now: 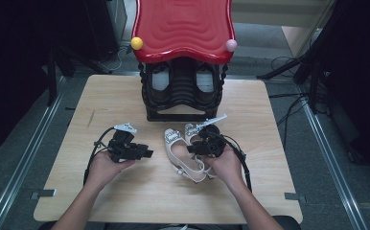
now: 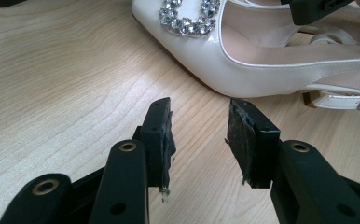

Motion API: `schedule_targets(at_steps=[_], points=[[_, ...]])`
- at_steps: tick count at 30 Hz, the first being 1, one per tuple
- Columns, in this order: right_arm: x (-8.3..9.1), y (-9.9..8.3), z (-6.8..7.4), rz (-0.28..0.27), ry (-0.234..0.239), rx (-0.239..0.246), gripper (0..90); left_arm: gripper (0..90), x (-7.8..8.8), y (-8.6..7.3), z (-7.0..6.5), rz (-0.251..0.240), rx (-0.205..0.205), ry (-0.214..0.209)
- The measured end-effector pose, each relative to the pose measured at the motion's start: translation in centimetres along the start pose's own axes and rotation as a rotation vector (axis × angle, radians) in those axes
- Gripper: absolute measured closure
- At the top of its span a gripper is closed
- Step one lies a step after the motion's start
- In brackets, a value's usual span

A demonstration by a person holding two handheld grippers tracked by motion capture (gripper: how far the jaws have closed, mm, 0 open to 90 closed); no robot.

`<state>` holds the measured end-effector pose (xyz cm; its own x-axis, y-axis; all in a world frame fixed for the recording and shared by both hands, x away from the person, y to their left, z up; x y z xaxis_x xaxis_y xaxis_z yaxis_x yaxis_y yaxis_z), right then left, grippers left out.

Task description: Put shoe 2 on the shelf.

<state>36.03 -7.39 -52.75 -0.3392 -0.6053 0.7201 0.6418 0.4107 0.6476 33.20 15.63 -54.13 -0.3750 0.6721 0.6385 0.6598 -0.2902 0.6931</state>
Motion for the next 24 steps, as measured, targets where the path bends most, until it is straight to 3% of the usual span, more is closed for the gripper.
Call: schedule_targets(at_steps=[4, 7, 13, 17, 24], points=[[-0.6, -0.3, -0.2, 0.049, -0.004, -0.014, 67.3, 60.1, 0.0, -0.1, 0.1, 0.008, -0.001, 0.005], [-1.3, -0.8, -0.2, 0.102, -0.029, 0.005, 68.2, 60.2, 0.1, 0.0, 0.1, 0.001, 0.0, 0.003], [-1.6, -0.8, -0.7, 0.135, -0.005, -0.039, 70.1, 60.1, 0.5, 0.0, 0.5, -0.015, 0.019, 0.007], [-2.1, -0.6, -0.7, 0.157, -0.025, -0.004, 75.2, 60.0, 1.0, 0.1, 1.2, -0.036, 0.034, 0.022], [-2.3, -0.4, -0.6, 0.182, -0.034, -0.001, 79.7, 59.6, 1.0, 0.0, 1.6, -0.024, 0.031, 0.04]])
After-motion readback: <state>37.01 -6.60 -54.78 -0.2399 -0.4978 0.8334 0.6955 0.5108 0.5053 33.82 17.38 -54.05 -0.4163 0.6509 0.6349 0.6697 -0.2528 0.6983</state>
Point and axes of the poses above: each handheld gripper's, and its own axes: x roughly backward along the jaws, y roughly out of its top, z roughly to its left, the point moved 6 cm from there along -x, roughly forward along the jaws, and after that the axes turned 6 degrees about -z, right-handed, at the moved point
